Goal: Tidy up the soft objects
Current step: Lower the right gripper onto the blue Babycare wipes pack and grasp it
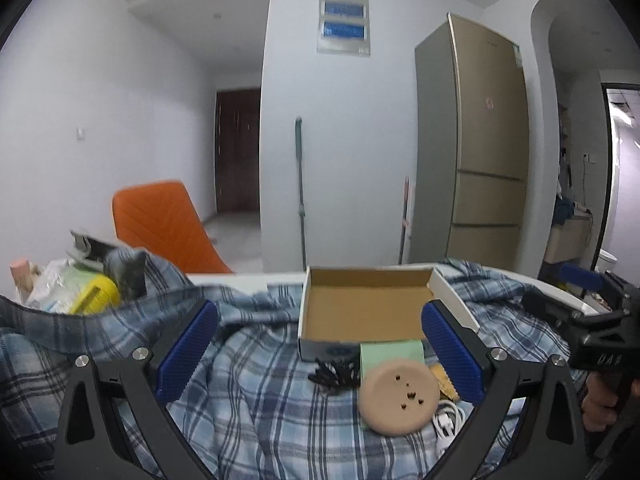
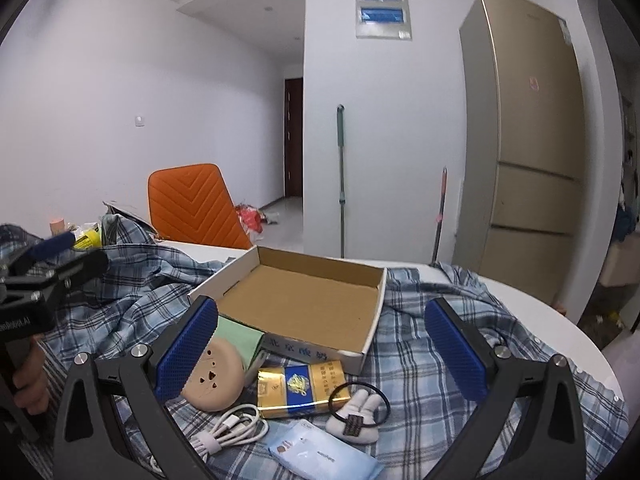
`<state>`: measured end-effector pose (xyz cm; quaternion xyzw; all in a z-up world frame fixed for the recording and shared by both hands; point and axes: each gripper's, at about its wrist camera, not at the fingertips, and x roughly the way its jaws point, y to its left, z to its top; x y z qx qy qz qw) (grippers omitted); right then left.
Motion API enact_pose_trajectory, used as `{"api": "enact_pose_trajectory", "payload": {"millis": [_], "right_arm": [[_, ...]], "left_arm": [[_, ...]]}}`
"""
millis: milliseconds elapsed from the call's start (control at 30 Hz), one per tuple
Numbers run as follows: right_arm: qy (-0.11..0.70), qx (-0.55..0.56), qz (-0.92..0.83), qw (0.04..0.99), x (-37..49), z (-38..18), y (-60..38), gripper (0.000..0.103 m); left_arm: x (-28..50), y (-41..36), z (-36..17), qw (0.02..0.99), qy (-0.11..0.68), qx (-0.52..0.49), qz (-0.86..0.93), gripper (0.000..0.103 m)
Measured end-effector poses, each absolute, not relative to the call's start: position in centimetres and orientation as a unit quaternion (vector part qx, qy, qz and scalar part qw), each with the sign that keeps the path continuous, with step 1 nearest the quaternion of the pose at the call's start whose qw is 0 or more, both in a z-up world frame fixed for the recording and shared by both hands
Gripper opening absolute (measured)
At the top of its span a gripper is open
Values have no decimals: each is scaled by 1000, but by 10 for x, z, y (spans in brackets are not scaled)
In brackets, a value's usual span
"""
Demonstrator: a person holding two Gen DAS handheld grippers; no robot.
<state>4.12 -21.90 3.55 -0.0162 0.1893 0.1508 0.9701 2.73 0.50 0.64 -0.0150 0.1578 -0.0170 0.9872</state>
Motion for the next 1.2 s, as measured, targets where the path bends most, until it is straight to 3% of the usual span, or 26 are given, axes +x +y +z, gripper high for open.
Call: {"api": "enact_pose_trajectory", "payload": {"millis": [233,500,833,1033,1100,1167,1200], "right_arm": [[296,-69,169,937,61,32,-218,103],[427,-55,219,876,81,-10,-229,103],[491,-87,225,837,83,-45,-228,98],[505,-119,236,822,80,-56,-217,82],[505,-131,245,817,78,-57,-212,72],[503,-136,250,816,76,-59,-211,48],[503,-138,250,815,75,-59,-210,42]], "left_arm": [[49,3,-7,968,242,-22,-59,103],[64,-5,-32,962,263,-6,-74,103],[65,-17,-36,960,268,22,-81,103],[67,-16,-38,959,271,21,-82,103],[67,-17,-39,958,272,23,-83,103],[67,-18,-39,958,273,24,-82,103],[67,-18,-39,959,272,24,-82,103]]}}
